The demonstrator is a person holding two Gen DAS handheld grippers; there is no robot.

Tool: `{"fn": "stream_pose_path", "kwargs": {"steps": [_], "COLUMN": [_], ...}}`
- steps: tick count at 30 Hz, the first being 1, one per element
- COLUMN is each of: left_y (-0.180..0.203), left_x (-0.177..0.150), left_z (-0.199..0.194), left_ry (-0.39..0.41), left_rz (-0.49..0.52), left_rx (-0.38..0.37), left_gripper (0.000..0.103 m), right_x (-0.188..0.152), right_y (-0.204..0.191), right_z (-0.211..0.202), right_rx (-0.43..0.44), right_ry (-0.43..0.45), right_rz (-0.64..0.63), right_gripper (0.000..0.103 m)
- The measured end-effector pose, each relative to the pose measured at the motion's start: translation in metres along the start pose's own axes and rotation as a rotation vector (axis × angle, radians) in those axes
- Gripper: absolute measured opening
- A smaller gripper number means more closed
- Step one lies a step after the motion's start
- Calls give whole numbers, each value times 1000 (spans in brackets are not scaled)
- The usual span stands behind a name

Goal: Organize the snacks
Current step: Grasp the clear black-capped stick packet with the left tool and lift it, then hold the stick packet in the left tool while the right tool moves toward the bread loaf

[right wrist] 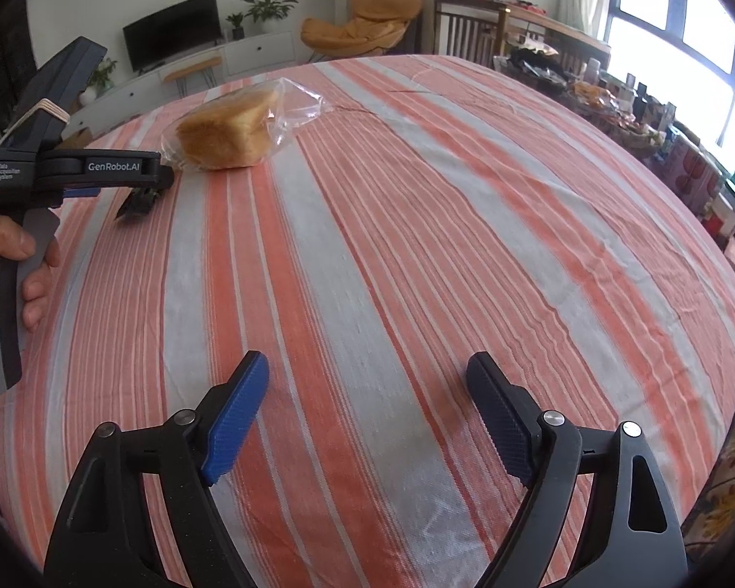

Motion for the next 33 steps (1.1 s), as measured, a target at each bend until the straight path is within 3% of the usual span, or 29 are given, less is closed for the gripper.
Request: {"fn": "stream_pose_path", "kwargs": {"steps": [2, 7, 13, 18, 19, 20, 21, 23, 29, 33], "left_y": [-3, -19, -44, -44, -43, -41, -40, -36, -33, -40], "left_x": [-2, -29, -94, -141, -146, -151, -153, -153, -127, -111], "left_z": [-6, -32, -90, -133, -138, -141, -141, -139, -122, -97], "left_ry": [17, 11, -10, -28, -27, -29, -39, -74, -93, -98], "left_rz": [6, -1, -94, -88, -91, -93, -97, -106, -114, -80], "left_rx": [1, 64, 125, 135, 134, 125, 106, 50, -18, 61], "left_gripper": [37, 32, 32, 33, 36, 45, 65, 86, 86, 86], "right_x": [0, 1, 1, 1, 1, 1, 1, 1, 1, 1], "right_y": [0, -1, -1, -1, -1, -1, -1, -1, -1, -1], "right_z": [0, 0, 0, 0, 0, 0, 0, 0, 0, 0], "right_rx": [0, 0, 0, 0, 0, 0, 0, 0, 0, 0], "right_ry": [0, -2, -2, -2, -2, -2, -2, -2, -2, -2], "right_rz": [-1, -2, -2, -2, -2, -2, -2, -2, -2, -2], "right_gripper": [87, 88, 88, 88, 88, 88, 88, 88, 88, 88]}}
Point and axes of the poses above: each gripper's, at about its wrist camera, not at the fingertips, and z roughly the way its jaws point, y to its right, x to its top, the point moved 3 cm from there along z, roughly the way its jaws point, and after that the axes turned 7 degrees about y, right-handed, at the moved point
